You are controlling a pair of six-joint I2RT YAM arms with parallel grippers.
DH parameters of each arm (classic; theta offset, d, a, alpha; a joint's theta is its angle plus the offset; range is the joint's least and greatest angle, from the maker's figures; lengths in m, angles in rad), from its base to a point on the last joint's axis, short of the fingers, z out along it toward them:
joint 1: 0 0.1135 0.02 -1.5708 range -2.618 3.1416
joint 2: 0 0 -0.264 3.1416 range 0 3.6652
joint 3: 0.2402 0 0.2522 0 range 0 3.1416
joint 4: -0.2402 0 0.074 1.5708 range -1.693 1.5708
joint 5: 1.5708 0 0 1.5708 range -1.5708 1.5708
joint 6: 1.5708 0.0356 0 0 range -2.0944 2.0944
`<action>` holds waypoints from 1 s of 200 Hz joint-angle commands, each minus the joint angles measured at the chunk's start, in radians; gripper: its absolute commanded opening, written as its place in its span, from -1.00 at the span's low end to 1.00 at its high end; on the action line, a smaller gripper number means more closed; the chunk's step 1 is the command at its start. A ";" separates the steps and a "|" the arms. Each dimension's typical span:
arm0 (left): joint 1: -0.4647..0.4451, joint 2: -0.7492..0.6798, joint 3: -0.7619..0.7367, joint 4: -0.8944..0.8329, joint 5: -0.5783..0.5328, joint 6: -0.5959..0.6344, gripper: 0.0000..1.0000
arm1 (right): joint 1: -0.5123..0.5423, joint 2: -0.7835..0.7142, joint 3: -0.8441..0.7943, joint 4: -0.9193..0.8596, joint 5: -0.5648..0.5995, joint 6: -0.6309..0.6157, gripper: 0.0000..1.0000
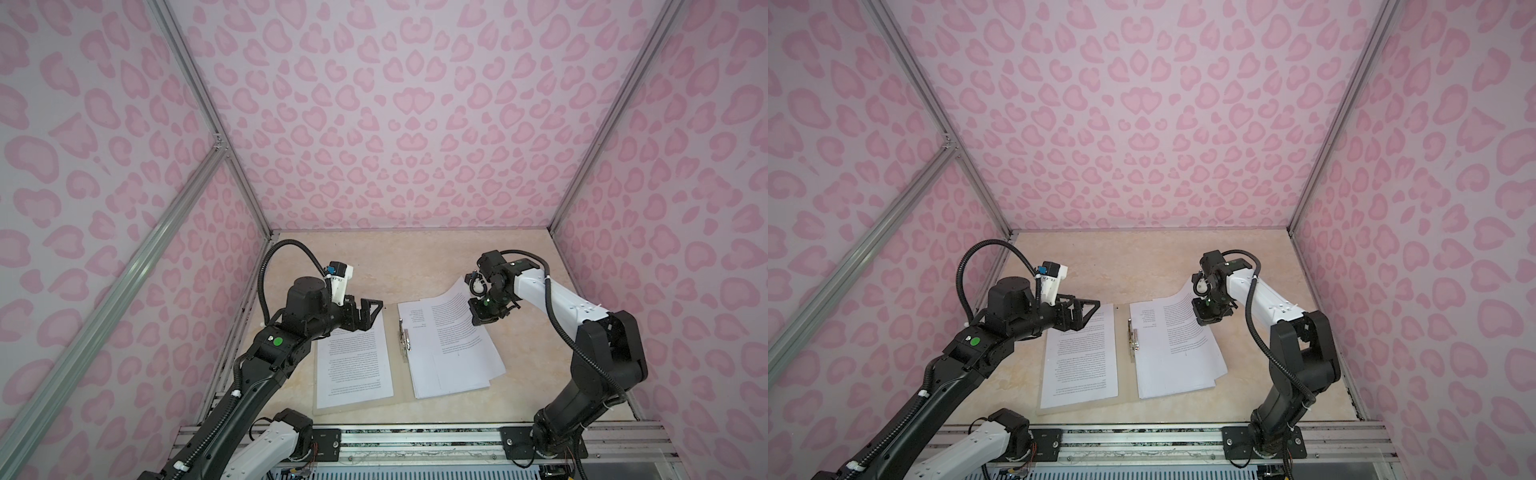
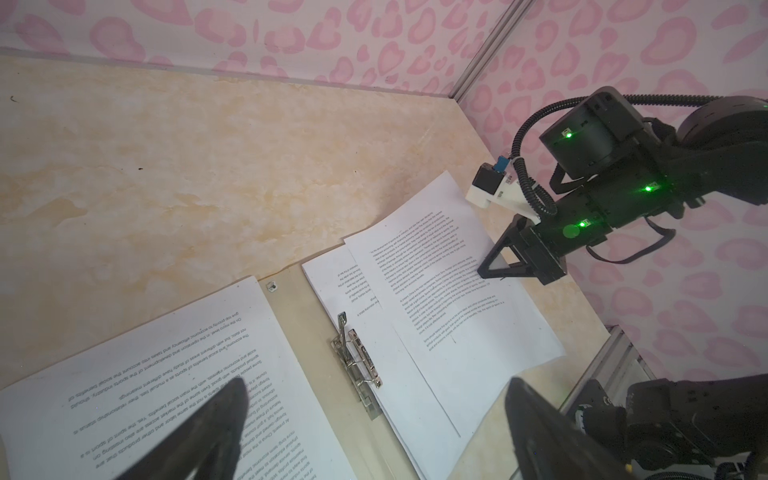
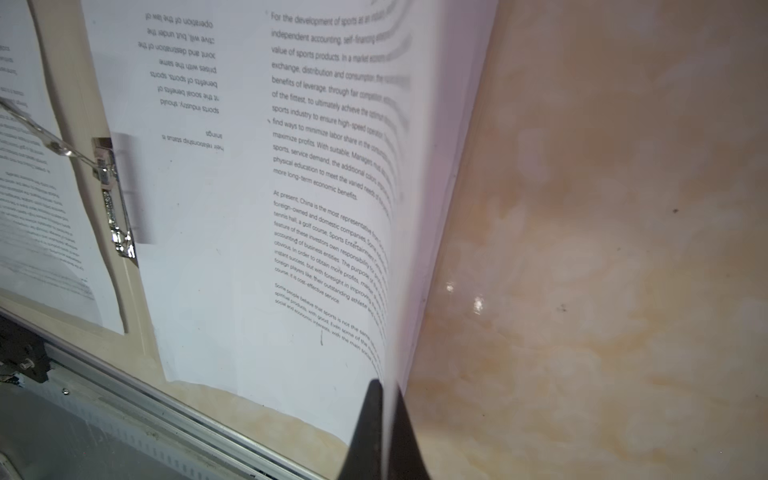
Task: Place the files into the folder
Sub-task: 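Carry the upright sheet over the folder's clipped side with the right gripper, then lower the sheet onto the clipped stack and release it with the right gripper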
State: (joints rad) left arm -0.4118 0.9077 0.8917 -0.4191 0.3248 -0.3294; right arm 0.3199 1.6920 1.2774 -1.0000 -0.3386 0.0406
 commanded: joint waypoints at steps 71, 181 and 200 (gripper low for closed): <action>-0.001 0.045 -0.001 0.003 0.016 -0.005 0.95 | 0.020 0.097 -0.006 0.130 -0.103 0.043 -1.00; -0.001 0.050 -0.001 0.000 0.016 -0.007 0.95 | 0.057 0.072 -0.115 0.185 -0.128 0.096 -1.00; -0.001 0.049 0.000 0.000 0.016 -0.007 0.95 | 0.059 0.074 -0.118 0.191 -0.130 0.096 -1.00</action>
State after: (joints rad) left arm -0.4126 0.9569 0.8906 -0.4213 0.3332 -0.3401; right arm 0.3779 1.7664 1.1667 -0.8230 -0.4667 0.1287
